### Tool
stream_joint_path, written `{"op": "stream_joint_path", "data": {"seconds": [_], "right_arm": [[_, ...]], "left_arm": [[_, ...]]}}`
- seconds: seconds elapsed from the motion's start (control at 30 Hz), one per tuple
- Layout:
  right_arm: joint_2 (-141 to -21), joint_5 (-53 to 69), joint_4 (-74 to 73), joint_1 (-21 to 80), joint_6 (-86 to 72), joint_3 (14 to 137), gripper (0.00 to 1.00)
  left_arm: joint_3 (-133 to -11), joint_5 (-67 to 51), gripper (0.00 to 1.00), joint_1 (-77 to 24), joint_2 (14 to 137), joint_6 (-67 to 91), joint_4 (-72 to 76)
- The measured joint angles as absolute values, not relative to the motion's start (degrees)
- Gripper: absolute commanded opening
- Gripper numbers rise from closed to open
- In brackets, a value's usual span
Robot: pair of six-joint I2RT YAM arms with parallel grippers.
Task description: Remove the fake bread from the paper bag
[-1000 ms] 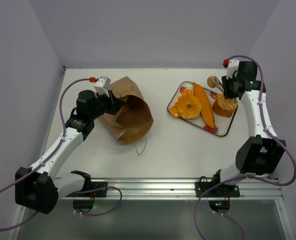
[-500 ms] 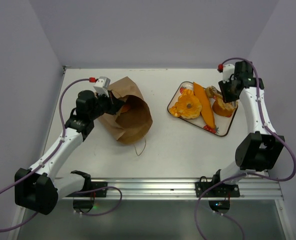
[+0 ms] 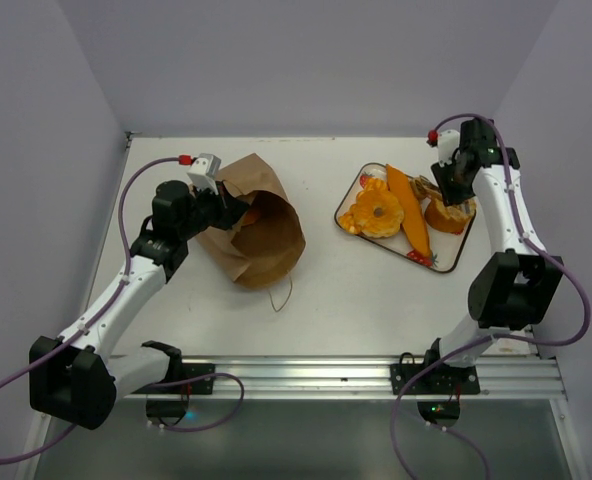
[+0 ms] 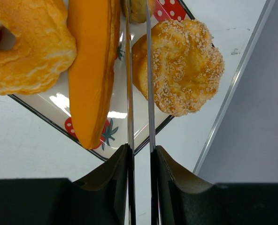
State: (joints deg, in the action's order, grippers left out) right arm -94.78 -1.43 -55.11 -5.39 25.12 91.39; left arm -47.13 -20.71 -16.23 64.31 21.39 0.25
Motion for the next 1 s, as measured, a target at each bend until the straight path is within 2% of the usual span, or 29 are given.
{"op": "stream_joint_path", "data": {"seconds": [0.13,0.3,0.53,0.77,1.0], "right_arm": [[-95.94,-2.09,-55.4,-4.99,25.08,91.94,0.09],[-96.29,-2.28,-55.48,-4.93,25.08,92.58,0.23],[-96.27,-2.26,-55.55,-4.93,24.86,92.79,0.33],[-95.42,-2.24,-55.64,-4.91,24.47,92.95,0.39],[-94.26,-2.07,-55.66,-4.89,24.43,92.95,0.41]], "left_arm": [[-47.11,-20.71,0.0,-16.23,64.31,21.34,0.25],[-47.13,-20.71,0.0,-16.23,64.31,21.23,0.23],[-47.13,-20.78,0.0,-16.23,64.31,21.19,0.23],[-47.11,-20.8,0.0,-16.23,64.25,21.19,0.23],[-47.13,-20.8,0.0,-16.23,64.2,21.19,0.23]]}}
